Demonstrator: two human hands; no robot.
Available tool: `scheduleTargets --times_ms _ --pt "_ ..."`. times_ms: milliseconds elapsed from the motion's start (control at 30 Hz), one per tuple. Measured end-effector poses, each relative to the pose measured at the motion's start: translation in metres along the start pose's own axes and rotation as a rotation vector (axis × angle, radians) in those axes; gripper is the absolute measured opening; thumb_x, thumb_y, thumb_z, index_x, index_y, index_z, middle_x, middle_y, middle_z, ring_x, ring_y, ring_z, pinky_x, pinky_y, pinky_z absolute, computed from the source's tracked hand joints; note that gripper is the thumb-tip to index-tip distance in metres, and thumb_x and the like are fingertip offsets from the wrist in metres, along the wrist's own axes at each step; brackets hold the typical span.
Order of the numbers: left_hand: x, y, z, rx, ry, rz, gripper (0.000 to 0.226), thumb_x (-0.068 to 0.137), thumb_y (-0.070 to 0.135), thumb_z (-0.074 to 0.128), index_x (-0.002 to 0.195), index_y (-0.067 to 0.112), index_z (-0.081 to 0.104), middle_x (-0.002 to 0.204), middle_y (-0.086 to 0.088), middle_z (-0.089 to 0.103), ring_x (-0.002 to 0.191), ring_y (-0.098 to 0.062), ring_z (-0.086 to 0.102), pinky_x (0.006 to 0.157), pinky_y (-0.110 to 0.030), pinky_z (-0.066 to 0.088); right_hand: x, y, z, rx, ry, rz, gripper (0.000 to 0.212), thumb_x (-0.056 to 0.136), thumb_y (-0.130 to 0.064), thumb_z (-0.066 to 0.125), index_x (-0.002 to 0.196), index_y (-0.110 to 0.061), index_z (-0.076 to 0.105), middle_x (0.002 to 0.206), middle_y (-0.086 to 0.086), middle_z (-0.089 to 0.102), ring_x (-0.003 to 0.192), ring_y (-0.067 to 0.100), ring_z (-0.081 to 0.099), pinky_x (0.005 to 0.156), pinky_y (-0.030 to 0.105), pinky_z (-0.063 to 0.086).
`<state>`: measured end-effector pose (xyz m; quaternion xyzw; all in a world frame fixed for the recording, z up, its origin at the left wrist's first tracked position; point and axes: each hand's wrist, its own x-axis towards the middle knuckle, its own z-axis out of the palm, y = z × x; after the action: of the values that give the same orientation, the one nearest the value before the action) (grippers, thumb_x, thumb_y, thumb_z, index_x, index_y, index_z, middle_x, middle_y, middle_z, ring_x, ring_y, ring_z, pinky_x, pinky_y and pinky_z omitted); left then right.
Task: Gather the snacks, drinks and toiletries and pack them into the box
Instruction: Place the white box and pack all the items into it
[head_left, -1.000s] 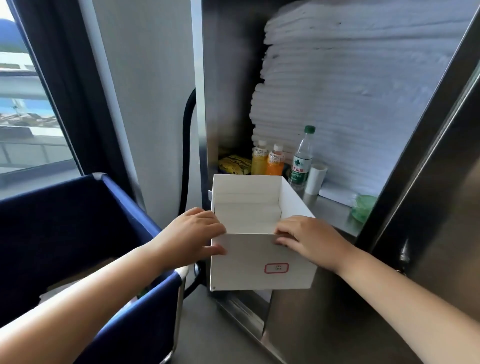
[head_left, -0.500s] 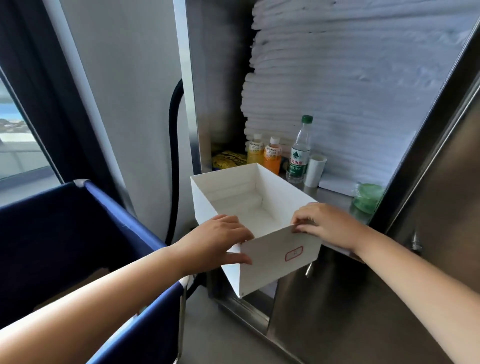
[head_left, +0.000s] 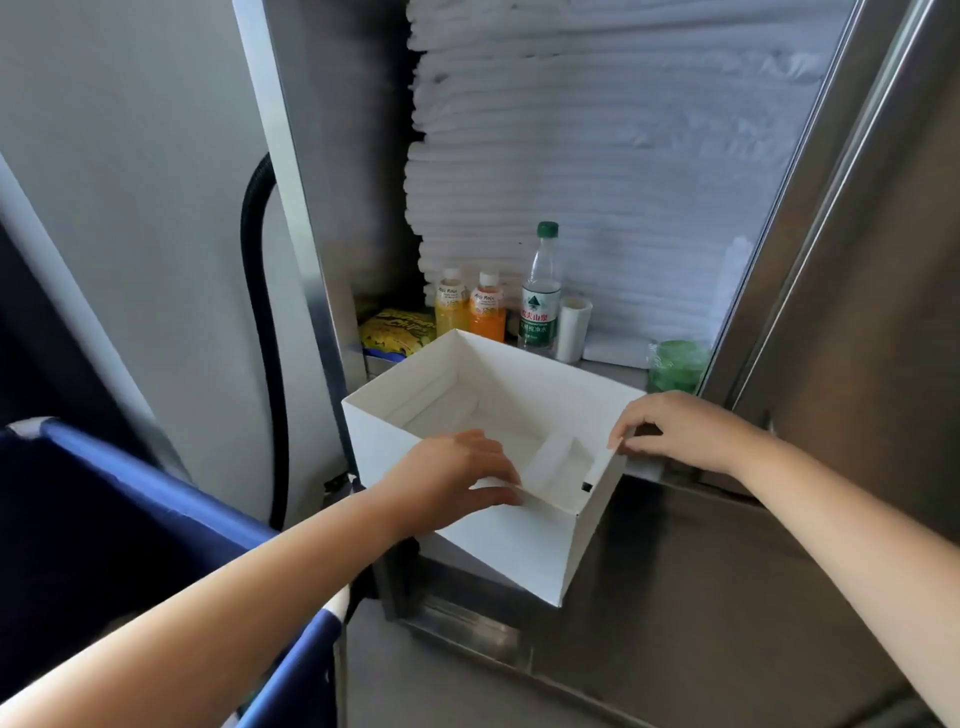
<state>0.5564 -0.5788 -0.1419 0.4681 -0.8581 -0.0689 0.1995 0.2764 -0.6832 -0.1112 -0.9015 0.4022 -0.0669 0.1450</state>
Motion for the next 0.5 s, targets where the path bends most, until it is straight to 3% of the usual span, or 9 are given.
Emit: scheduleTargets --times_ms 100,200,333,500 --pt "0.011 0.002 0.010 -0.019 0.029 0.023 0.021 0.088 0.041 0.059 0.097 0.025 0.070 0.095 0.010 0.065 0.089 -0.007 0.053 0.073 -0.030 0.050 -0.003 -0.002 0.001 -0.047 0.031 0.058 0.028 0.089 -0.009 0.054 0.096 -0.030 0.071 0.098 -0.022 0.060 0.090 -0.009 0.052 0.085 0.017 0.041" --pt "0.025 0.003 0.017 -0.043 0.040 0.059 0.022 0.089 0.041 0.058 0.096 0.024 0.070 0.094 0.010 0.065 0.088 -0.010 0.053 0.067 -0.026 0.045 -0.003 -0.009 0.006 -0.046 0.094 0.147 0.035 0.094 -0.009 0.041 0.106 -0.026 0.069 0.111 -0.016 0.061 0.100 -0.003 0.050 0.085 0.016 0.037" --pt "0.041 0.006 0.030 -0.055 0.059 0.076 0.024 0.090 0.041 0.057 0.097 0.023 0.070 0.094 0.009 0.065 0.087 -0.012 0.054 0.065 -0.027 0.045 0.005 -0.017 0.020 -0.057 0.216 0.229 0.029 0.098 -0.024 0.041 0.119 -0.025 0.061 0.124 -0.010 0.058 0.108 0.009 0.054 0.087 0.025 0.042" --pt "0.055 0.000 0.036 -0.040 0.088 0.112 0.024 0.090 0.044 0.055 0.097 0.026 0.069 0.094 0.011 0.065 0.087 -0.009 0.053 0.064 -0.027 0.046 0.025 -0.017 0.034 -0.072 0.251 0.288 0.042 0.098 -0.029 0.042 0.139 -0.020 0.041 0.147 -0.003 0.036 0.135 0.013 0.033 0.104 0.025 0.027"
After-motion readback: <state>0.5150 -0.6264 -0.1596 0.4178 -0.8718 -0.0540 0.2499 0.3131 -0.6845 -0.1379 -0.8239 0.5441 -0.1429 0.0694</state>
